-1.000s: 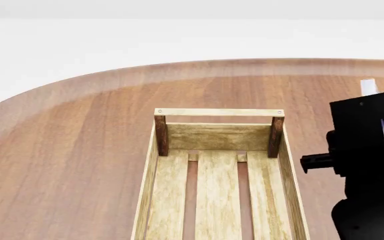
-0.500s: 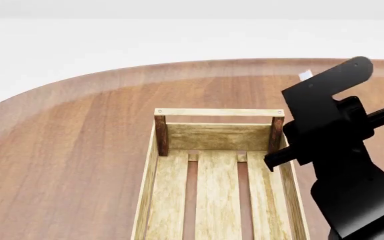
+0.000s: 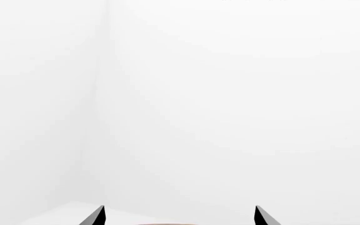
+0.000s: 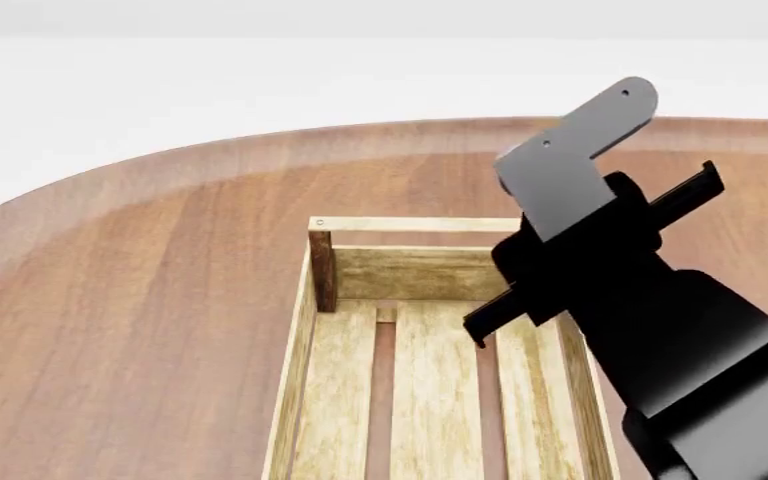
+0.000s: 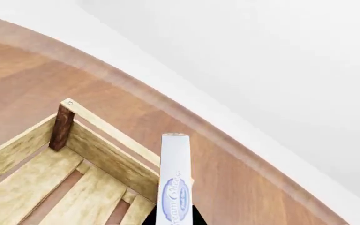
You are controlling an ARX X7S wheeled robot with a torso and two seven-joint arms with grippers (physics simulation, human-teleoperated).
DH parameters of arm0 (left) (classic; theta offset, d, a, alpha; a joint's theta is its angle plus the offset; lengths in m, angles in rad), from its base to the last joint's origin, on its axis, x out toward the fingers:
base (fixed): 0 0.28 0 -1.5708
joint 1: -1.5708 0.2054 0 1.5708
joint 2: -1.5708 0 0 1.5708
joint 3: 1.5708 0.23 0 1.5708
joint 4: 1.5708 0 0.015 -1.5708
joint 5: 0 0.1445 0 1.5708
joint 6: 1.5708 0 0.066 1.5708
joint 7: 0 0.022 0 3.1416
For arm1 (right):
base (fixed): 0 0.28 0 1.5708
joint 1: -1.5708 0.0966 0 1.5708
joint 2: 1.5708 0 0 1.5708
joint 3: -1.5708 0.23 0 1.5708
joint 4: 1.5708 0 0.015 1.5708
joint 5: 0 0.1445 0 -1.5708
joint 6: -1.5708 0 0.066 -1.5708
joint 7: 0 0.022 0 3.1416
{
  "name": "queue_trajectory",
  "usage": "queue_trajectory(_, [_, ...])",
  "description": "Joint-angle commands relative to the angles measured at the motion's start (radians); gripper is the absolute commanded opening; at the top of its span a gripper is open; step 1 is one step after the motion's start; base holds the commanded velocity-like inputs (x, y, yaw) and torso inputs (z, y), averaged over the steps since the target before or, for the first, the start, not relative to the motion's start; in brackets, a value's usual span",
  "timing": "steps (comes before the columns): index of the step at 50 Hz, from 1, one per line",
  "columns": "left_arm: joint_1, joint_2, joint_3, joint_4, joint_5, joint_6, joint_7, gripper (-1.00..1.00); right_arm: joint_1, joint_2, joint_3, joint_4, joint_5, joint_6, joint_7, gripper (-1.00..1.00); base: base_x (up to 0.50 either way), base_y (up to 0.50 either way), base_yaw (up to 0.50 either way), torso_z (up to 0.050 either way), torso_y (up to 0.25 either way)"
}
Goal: Pick up the cream cheese and put it in the tray.
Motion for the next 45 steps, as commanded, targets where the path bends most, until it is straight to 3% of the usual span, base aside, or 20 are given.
queue_trajectory(1, [0.004, -0.002, -0.001, 0.003, 0.0, 0.005, -0.002, 1.0, 0.045, -0.028, 0.02, 0.036, 0.06, -0.012, -0.139, -1.0, 0.0, 0.0, 0.0, 0.0, 0.0])
queue_trajectory(20, [0.006, -0.004, 0.003, 0.008, 0.006, 0.001, -0.007, 1.0, 0.086, -0.034, 0.111, 0.073, 0.207, 0.046, -0.224, -1.0, 0.0, 0.0, 0.0, 0.0, 0.001])
queue_trajectory(32, [0.006, -0.004, 0.004, 0.005, 0.007, 0.006, -0.008, 1.0, 0.129, -0.052, 0.034, 0.103, 0.191, 0.119, -0.251, -1.0, 0.0, 0.0, 0.0, 0.0, 0.0])
queue_trajectory(39, [-0.001, 0.0, 0.011, -0.003, 0.014, 0.003, -0.007, 1.0, 0.155, -0.044, -0.135, 0.065, 0.153, 0.191, -0.338, -1.0, 0.0, 0.0, 0.0, 0.0, 0.001])
queue_trajectory(45, [0.0, -0.001, 0.013, -0.001, 0.016, 0.004, -0.007, 1.0, 0.166, -0.055, -0.127, 0.071, 0.167, 0.201, -0.344, -1.0, 0.0, 0.0, 0.0, 0.0, 0.0])
